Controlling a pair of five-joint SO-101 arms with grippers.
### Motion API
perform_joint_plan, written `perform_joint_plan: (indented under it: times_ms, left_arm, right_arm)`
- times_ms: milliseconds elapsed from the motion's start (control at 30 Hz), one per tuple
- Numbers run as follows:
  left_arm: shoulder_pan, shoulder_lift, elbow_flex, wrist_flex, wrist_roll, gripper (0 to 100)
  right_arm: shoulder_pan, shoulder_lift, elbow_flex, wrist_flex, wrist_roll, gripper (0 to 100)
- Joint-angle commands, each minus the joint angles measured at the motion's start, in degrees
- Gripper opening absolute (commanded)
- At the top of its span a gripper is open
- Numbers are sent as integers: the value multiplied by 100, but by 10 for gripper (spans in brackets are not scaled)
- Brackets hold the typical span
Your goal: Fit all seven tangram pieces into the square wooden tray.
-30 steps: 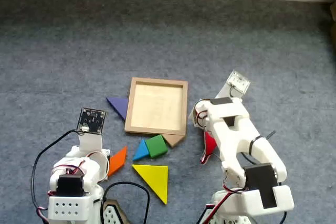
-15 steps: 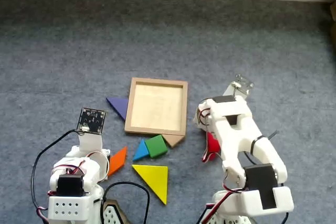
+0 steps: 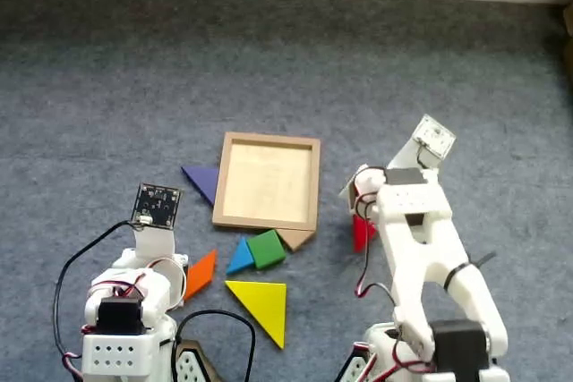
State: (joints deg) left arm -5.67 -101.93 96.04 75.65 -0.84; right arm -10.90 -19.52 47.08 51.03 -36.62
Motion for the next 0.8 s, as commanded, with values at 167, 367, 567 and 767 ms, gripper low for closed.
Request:
perform_joint_plan:
  times_ms: [167, 367, 567, 767]
  left_arm:
    - [-57, -233, 110, 35, -26, 7]
    - [-57, -233, 110, 35, -26, 7]
    - [-57, -233, 110, 35, -26, 7]
    - [-57, -233, 110, 35, -26, 7]
  right_arm:
    - [-523, -664, -136, -13, 1073, 70]
    - [-1385, -462, -866, -13, 1196, 74]
    - [-1851, 1086, -2149, 31, 1363, 74]
    - [-2211, 2035, -2985, 31, 1943, 74]
